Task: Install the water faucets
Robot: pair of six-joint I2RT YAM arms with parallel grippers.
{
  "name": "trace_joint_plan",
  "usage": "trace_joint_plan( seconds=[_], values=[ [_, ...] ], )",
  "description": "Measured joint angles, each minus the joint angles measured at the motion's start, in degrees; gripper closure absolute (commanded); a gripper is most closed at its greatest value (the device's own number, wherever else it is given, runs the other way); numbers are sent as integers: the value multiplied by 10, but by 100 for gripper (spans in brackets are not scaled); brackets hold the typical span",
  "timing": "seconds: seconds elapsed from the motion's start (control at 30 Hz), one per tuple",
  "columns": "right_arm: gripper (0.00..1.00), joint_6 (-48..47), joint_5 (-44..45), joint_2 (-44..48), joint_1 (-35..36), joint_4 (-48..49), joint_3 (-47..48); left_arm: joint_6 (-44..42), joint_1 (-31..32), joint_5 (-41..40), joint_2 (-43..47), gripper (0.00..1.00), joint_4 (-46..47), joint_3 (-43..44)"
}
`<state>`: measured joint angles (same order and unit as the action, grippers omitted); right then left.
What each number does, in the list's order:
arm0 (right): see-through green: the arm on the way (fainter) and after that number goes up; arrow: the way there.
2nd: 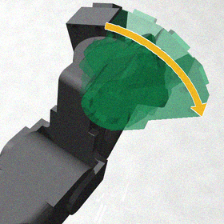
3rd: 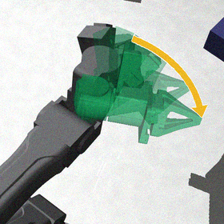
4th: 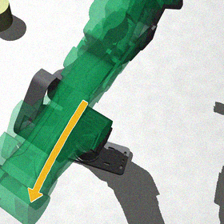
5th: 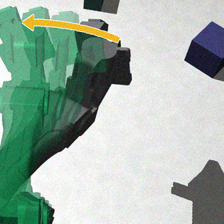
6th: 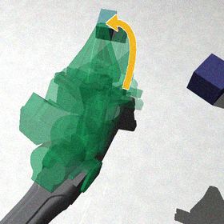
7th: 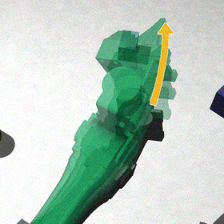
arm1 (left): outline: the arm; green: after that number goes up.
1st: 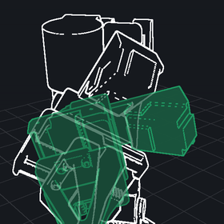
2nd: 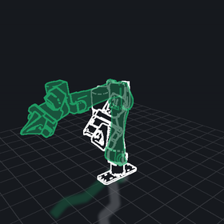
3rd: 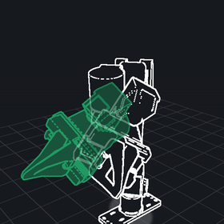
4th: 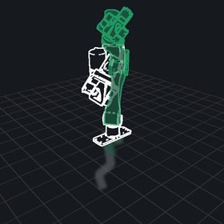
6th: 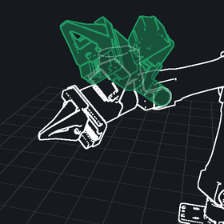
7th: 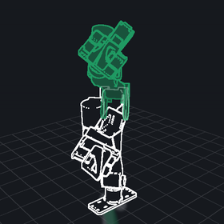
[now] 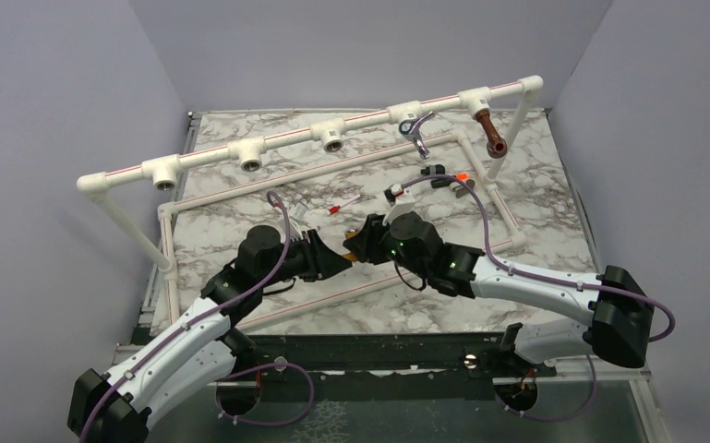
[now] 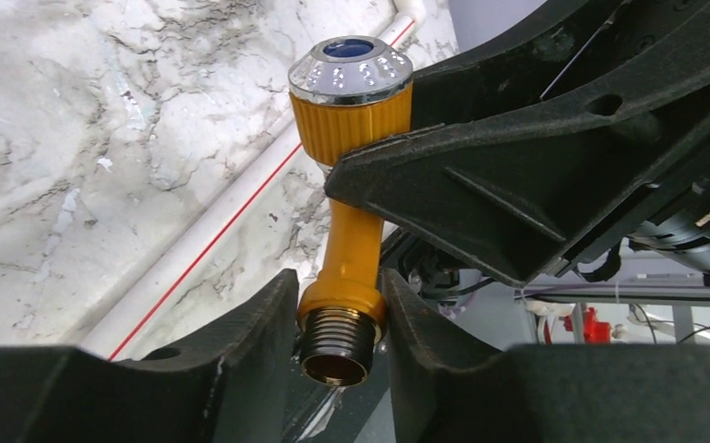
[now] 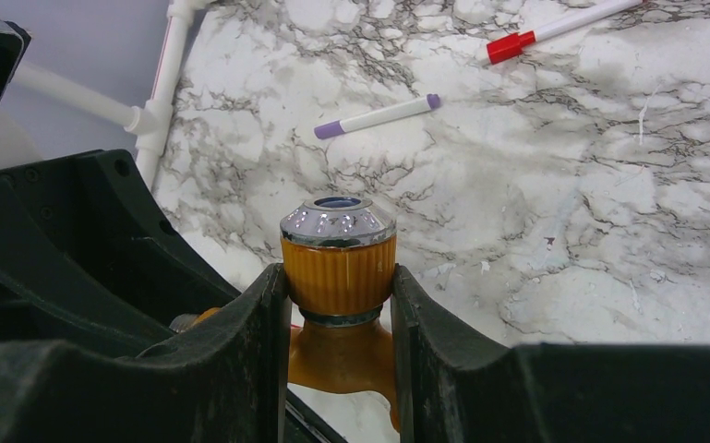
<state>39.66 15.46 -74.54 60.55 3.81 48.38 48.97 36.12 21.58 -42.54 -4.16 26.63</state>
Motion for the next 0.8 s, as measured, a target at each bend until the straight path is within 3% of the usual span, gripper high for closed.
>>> trace_joint_plan(
  seconds=[0.13, 0.27, 0.4, 0.47, 0.63, 0.8],
  values=[
    [99, 3, 0, 0, 1, 4, 0, 9, 0, 9, 4, 72, 17, -6],
    [100, 4, 0, 3, 1, 9, -3, 19, 0, 14, 9, 99, 34, -14],
    [99, 7, -1, 11, 2, 17, -15, 27, 0, 20, 11, 100, 46, -22],
    [89, 9, -1, 15, 2, 22, -20, 29, 0, 23, 11, 100, 50, -22],
    [51, 13, -1, 33, 2, 27, -33, 29, 0, 31, 12, 100, 58, -22],
    [29, 26, -1, 77, 3, 34, -64, 27, 1, 41, 23, 100, 64, -22]
  ],
)
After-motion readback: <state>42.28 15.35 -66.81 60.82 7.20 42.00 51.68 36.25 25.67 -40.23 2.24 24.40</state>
